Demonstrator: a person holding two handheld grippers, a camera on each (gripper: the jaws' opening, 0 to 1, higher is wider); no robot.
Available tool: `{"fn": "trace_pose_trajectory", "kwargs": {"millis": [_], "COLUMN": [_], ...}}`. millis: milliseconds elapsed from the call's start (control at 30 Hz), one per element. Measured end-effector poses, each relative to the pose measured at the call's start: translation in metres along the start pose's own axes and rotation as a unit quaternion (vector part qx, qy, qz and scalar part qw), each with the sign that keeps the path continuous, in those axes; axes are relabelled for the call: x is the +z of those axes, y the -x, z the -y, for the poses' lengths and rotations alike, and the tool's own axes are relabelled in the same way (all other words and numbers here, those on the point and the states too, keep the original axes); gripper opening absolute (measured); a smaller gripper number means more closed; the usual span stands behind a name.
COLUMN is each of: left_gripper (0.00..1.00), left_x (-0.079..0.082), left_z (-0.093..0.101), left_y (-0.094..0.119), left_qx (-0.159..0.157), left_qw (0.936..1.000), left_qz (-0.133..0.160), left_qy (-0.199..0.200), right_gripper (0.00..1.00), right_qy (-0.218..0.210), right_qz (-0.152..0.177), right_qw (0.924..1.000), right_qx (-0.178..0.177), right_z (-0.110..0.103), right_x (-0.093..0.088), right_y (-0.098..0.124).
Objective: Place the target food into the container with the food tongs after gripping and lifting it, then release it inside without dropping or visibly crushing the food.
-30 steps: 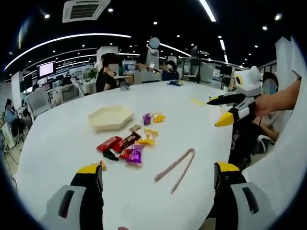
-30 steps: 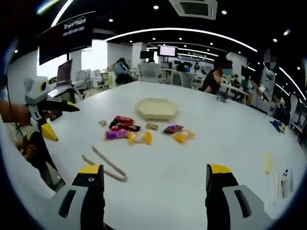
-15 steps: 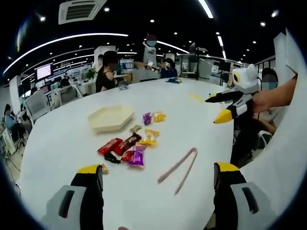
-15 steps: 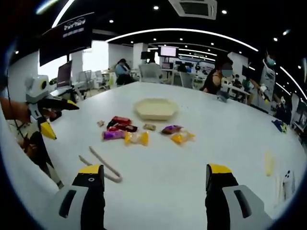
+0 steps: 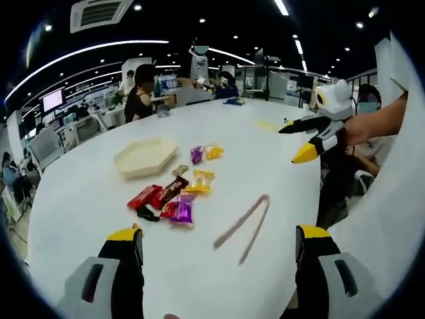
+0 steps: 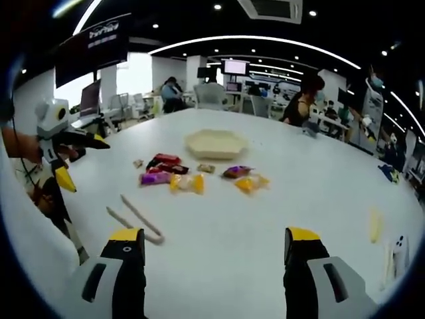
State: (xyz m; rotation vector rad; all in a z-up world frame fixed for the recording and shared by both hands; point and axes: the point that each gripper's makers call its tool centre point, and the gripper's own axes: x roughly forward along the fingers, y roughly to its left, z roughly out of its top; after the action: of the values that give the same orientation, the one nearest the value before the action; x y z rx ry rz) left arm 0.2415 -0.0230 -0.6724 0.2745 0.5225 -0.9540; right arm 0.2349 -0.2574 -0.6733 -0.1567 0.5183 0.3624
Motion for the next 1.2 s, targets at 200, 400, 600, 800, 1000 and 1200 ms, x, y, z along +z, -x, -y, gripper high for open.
{"fn": "trace_pose_trajectory", "kwargs": {"millis": [200,400,600,800,1000,1200], "left_gripper": [0.95,0.94,0.92,0.90,0.89,0.89], "left_x": [-0.007,-0.020,-0.023,-0.027,-0.030,-0.031], "left_z": [0.003,0.006,0.009,0.011,0.017,0.025], "left_y": [-0.002,-0.003,0.000,-0.008,-0.015,-0.021], "left_qx": [-0.005,-0.007,-0.016,-0.032,-0.049,-0.069], "left_qw": [0.9999,0.9990,0.9986,0.9976,0.9958,0.9934], "left_qz": [-0.012,-0.035,-0.042,-0.051,-0.061,-0.069], "left_qy": [-0.010,-0.028,-0.029,-0.035,-0.047,-0.060], "right_gripper": [0.87,0.87,0.87,0.87,0.86,0.85], "right_qy": [-0.001,-0.001,-0.006,-0.014,-0.010,-0.002], "right_qz": [0.000,-0.007,-0.007,-0.013,-0.014,-0.014], "right_qw": [1.0000,1.0000,1.0000,0.9998,0.9998,0.9999], "right_qx": [0.000,0.000,-0.001,0.003,0.003,0.004], "right_z": [0.000,0.000,-0.002,-0.012,-0.016,-0.018], "right_x": [0.000,-0.005,-0.007,-0.012,-0.014,-0.016], "right_y": [0.000,0.001,0.004,0.003,0.007,0.013]}}
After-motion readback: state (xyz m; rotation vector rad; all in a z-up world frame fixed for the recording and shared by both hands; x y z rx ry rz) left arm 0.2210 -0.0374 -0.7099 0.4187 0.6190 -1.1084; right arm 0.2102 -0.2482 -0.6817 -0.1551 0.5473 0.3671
